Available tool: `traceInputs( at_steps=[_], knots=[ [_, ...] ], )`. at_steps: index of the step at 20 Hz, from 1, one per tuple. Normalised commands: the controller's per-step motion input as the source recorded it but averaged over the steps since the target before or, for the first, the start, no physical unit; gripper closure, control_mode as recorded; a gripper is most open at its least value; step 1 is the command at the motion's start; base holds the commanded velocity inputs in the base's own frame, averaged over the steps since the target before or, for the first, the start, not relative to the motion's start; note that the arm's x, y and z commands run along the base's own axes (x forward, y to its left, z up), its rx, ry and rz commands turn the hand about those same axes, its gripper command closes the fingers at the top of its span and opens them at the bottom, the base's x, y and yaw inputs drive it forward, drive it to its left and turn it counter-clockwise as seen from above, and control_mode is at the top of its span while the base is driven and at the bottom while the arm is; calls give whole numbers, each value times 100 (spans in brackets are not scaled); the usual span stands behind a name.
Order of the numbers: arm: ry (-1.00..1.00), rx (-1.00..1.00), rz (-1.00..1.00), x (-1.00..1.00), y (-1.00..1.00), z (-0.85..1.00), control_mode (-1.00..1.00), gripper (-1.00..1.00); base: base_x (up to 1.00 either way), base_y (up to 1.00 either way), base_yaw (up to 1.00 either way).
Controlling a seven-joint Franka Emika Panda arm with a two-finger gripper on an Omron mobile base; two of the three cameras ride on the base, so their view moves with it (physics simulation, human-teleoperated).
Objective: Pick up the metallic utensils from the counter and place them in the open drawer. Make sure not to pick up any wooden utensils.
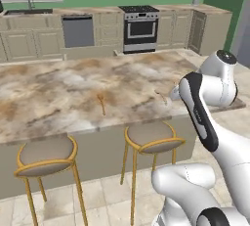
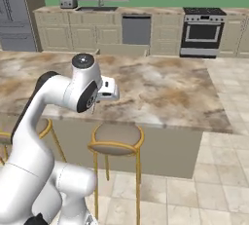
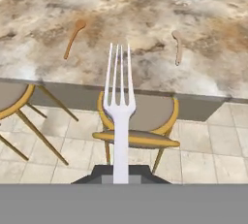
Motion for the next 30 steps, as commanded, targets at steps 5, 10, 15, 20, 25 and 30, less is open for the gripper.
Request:
traceInputs(
  at_steps=[5, 10, 15, 20, 25, 30],
  knots=[
    [0, 0, 0, 0, 0, 0, 100, 100, 8, -100, -7],
    [0, 0, 0, 0, 0, 0, 100, 100, 10, -100, -3],
    [0, 0, 0, 0, 0, 0, 100, 100, 20, -100, -2],
    [0, 0, 0, 0, 0, 0, 100, 100, 37, -100, 0],
    [0, 0, 0, 0, 0, 0, 100, 100, 78, -100, 0],
    [0, 0, 0, 0, 0, 0, 100, 100, 100, -81, 0]
  ],
)
